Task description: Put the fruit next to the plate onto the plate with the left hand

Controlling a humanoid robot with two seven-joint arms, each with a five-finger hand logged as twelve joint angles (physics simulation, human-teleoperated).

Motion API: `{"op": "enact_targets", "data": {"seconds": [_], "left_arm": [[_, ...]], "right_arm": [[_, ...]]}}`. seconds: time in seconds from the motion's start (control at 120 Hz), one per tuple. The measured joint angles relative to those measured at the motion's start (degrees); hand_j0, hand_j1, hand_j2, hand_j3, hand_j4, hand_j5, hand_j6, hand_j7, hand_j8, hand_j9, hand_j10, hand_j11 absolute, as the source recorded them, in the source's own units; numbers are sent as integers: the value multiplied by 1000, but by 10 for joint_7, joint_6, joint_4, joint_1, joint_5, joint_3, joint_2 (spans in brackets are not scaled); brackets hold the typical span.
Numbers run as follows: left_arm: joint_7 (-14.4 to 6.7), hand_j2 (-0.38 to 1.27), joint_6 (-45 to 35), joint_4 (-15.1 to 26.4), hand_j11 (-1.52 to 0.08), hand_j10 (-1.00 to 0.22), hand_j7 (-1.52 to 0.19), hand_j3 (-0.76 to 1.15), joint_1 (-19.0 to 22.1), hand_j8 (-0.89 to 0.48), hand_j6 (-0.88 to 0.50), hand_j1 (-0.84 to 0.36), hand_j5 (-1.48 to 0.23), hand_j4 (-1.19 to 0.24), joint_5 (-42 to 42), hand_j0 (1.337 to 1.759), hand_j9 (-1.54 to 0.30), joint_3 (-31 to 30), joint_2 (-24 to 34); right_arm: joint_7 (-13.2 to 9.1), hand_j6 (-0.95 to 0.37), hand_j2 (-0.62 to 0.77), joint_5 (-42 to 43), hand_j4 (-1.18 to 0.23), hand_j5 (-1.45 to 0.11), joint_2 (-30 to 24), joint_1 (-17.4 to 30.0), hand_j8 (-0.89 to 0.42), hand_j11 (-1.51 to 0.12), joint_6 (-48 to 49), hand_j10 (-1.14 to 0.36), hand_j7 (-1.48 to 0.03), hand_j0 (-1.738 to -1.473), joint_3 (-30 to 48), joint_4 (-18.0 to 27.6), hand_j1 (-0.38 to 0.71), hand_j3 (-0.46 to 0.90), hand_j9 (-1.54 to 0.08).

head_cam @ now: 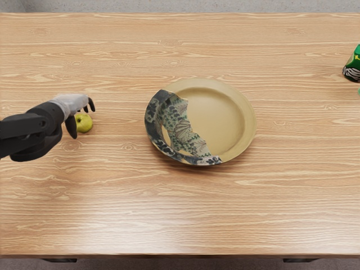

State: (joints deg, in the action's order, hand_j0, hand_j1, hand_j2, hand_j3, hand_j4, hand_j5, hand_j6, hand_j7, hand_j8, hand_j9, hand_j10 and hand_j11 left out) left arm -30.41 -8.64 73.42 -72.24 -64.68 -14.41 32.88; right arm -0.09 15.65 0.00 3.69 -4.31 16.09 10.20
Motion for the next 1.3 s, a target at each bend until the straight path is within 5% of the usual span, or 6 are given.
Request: {"op": "enact_targets", "data": {"seconds": [0.667,1.217,1.3], "left_arm": [[1,83,-81,3,-512,-396,-512,0,17,-397,-397,-120,-512,-396,-10,1658,-512,-24,-9],[2,162,-95,4,-697,-538,-700,-11,30,-497,-476,-258,-696,-539,-10,1660,-698,-24,-9],[2,105,-97,4,-741,-561,-740,118,32,-459,-437,-269,-736,-563,-11,1660,-741,-24,-9]], "right_arm": [[0,-36,-7,0,-36,-46,0,0,-36,-46,0,-36,-46,-1658,0,-1,-306,0,-46],[0,-36,-7,0,-36,-46,0,0,-36,-46,0,-36,-46,-1658,0,-2,-306,0,-46],[0,-36,-7,0,-36,-46,0,0,-36,-46,0,-36,-46,-1658,0,-2,-306,0,-46]]}}
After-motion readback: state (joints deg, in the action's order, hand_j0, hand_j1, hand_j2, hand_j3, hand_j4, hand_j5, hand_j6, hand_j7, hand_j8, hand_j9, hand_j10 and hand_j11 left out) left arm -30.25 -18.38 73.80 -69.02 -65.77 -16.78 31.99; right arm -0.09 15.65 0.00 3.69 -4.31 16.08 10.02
